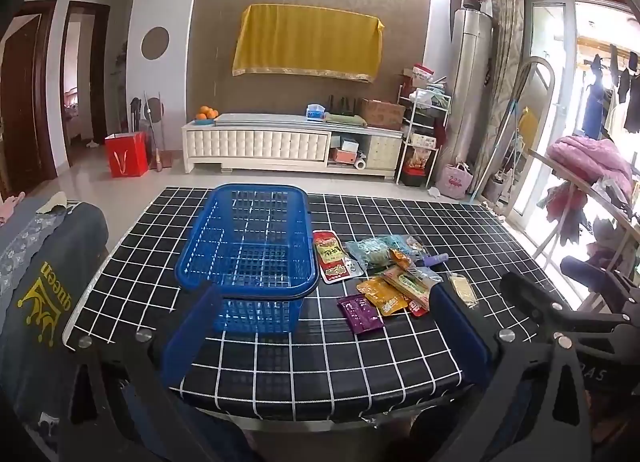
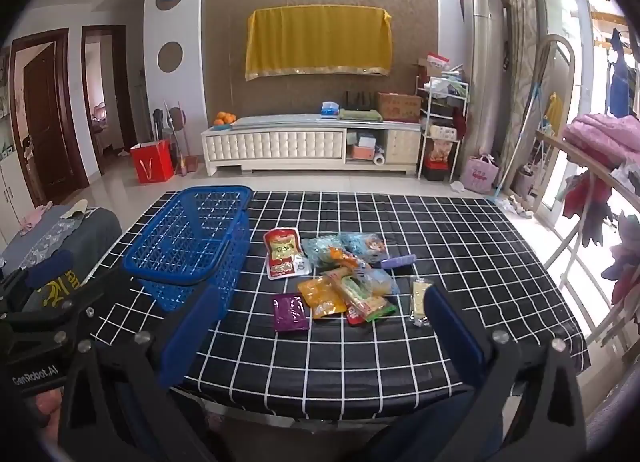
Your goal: Organize snacks
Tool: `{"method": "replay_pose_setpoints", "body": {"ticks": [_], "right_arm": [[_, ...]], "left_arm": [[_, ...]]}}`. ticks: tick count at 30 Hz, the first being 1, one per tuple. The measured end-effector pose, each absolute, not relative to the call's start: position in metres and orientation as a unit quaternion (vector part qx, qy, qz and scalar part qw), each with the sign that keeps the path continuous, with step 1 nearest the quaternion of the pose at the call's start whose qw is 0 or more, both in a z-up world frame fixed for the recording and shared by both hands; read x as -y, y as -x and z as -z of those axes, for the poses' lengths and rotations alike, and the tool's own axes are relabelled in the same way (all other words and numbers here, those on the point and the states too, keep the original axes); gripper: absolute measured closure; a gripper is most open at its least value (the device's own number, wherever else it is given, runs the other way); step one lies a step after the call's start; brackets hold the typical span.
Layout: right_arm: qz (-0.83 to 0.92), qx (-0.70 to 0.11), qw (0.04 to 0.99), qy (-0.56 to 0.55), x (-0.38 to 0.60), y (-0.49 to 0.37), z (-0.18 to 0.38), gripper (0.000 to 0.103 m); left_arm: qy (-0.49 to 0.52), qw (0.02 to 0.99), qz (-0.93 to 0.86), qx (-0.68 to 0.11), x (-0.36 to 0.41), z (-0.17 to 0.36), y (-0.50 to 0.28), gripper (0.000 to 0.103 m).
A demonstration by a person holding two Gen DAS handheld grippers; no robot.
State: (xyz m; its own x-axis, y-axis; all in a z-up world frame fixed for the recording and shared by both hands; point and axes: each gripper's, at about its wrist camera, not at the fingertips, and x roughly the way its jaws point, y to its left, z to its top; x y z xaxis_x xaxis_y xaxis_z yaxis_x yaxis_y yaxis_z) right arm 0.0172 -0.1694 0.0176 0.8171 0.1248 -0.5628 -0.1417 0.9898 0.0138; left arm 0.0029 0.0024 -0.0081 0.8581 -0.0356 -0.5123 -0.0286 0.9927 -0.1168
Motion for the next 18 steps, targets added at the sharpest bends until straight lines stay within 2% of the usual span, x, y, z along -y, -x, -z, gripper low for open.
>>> {"method": "replay_pose_setpoints", "body": {"ticks": [18], "right_arm": [[-0.071,-0.295,0.953,0.015,0.1678,-0.0158,-0.0186,0.000]], "left_arm": [[0.059,0.962,-0.001,-0.266,-0.0060,0.0076,-0.0024,0.000]]}}
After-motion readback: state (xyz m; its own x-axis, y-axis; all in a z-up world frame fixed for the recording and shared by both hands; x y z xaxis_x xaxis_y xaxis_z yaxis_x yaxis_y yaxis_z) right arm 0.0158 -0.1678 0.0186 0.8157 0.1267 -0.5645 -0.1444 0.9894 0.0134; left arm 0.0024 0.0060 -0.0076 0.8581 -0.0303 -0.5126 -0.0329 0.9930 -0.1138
